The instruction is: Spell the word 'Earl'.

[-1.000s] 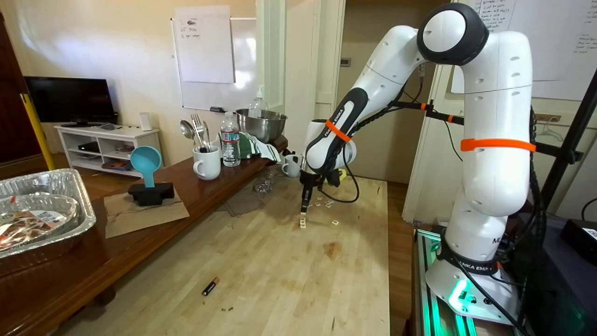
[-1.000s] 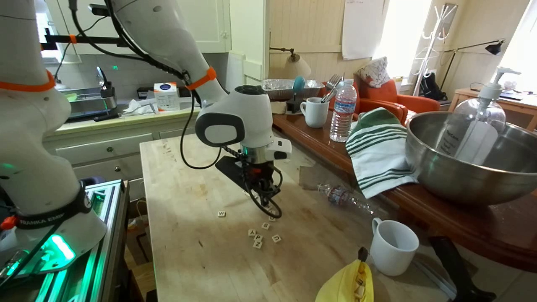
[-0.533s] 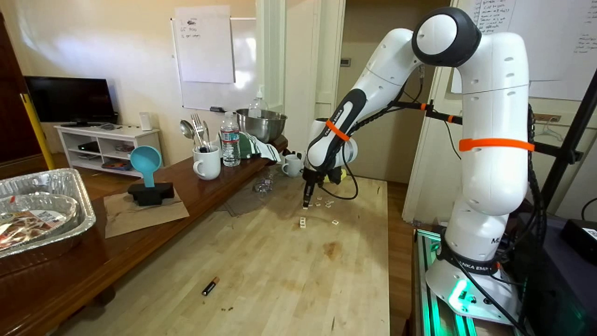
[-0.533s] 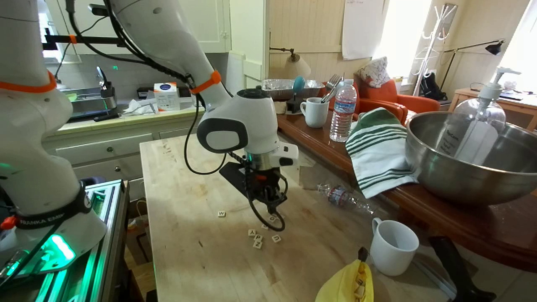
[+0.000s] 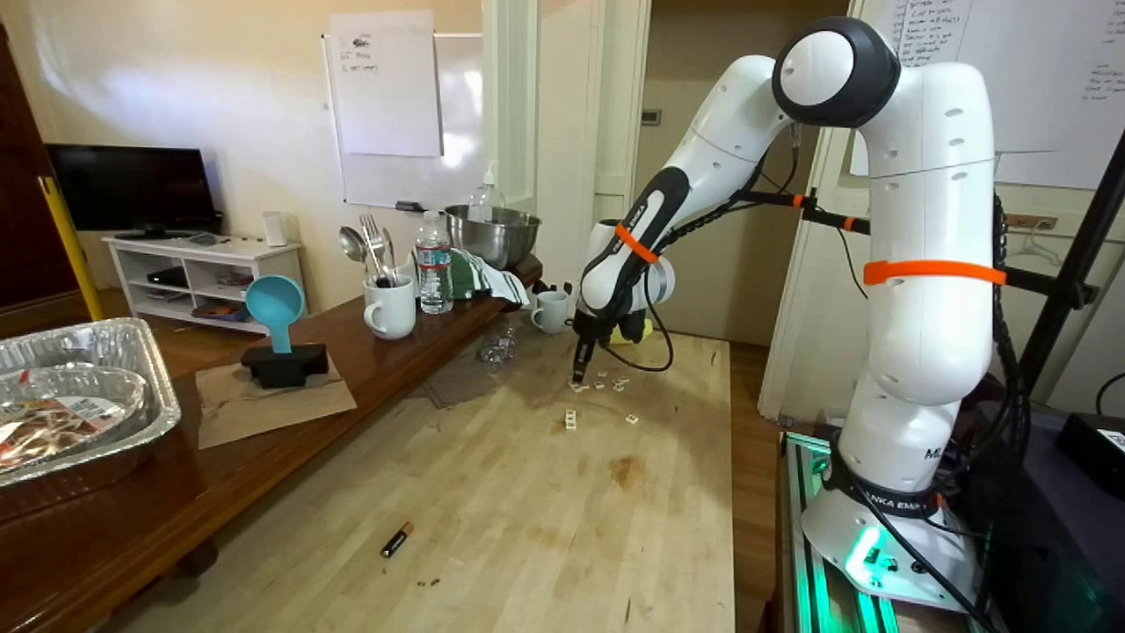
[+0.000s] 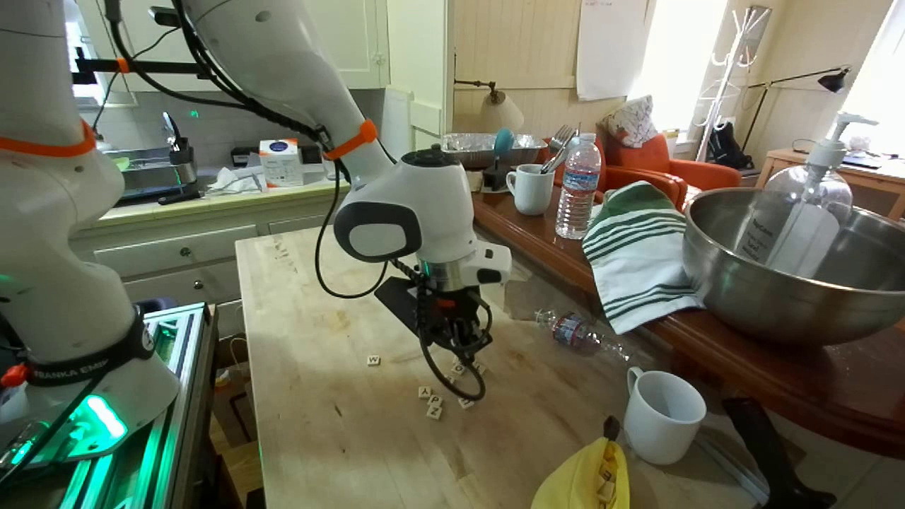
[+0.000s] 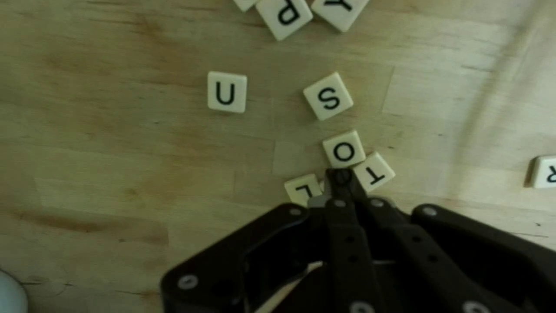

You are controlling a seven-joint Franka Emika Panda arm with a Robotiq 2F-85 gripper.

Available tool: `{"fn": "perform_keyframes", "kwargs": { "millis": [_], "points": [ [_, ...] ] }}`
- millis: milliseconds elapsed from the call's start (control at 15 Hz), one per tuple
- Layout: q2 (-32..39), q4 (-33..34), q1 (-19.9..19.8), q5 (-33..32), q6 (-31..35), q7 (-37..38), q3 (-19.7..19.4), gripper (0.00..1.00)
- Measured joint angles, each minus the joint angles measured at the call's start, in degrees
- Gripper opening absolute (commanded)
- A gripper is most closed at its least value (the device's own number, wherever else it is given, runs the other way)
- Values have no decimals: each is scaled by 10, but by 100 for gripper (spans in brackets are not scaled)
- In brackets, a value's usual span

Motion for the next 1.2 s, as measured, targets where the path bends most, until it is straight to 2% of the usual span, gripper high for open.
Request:
{"fn": "perform_keyframes", "kwargs": {
  "millis": [333, 1200],
  "points": [
    [-11, 1, 0, -1, 23, 1, 1, 0],
    [18, 24, -8, -1, 24, 3, 0, 0]
  ]
}}
